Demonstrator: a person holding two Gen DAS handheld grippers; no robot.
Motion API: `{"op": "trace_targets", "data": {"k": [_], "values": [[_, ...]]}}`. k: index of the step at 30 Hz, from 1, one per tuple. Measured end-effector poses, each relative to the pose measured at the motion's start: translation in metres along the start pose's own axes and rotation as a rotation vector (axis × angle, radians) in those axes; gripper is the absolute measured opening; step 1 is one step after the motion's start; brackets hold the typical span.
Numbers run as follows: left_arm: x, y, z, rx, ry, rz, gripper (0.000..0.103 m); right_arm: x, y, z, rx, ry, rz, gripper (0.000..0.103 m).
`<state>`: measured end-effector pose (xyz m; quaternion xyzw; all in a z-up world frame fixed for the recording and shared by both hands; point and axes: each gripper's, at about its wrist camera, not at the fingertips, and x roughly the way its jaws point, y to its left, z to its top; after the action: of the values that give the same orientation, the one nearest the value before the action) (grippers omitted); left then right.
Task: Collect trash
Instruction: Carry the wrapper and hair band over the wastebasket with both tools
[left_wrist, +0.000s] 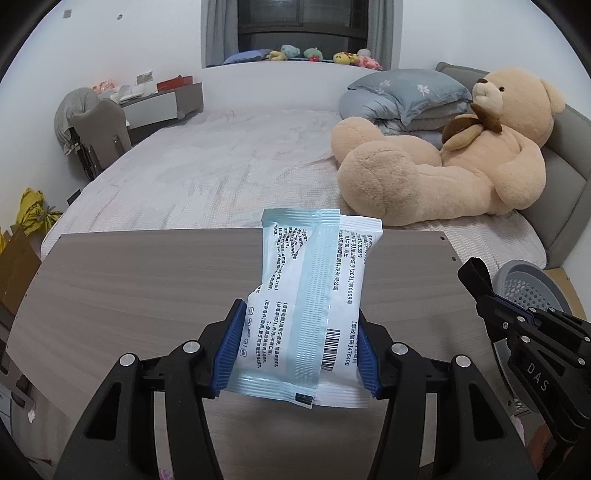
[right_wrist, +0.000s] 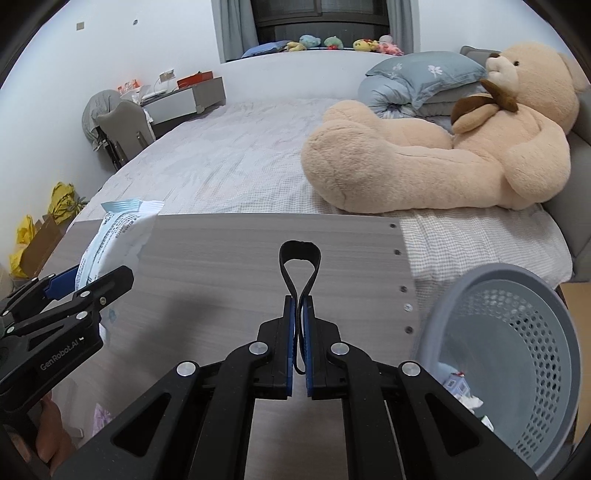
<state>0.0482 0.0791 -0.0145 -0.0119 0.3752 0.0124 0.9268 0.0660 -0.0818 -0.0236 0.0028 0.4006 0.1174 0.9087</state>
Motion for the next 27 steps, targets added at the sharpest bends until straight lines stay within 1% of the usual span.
{"op": "trace_targets", "data": {"k": [7,17,23,27], "values": [[-0.012,-0.052,-0.001,0.085,-0.010,-0.047,0.053,-0.033,-0.045,-0.019,0.066,-0.032,-0.029,0.005],[-0.015,-0.143,-0.012,0.230,0.018,-0.151,0.053,-0.070,-0.119,-0.055,0.187,-0.058,-0.112,0.005],[-0.013,-0.180,-0.015,0.289,0.038,-0.189,0.053,-0.089,-0.163,-0.072,0.268,-0.072,-0.166,0.005],[-0.012,-0.200,-0.017,0.318,0.045,-0.209,0.053,-0.095,-0.184,-0.077,0.301,-0.076,-0.185,0.005]]}}
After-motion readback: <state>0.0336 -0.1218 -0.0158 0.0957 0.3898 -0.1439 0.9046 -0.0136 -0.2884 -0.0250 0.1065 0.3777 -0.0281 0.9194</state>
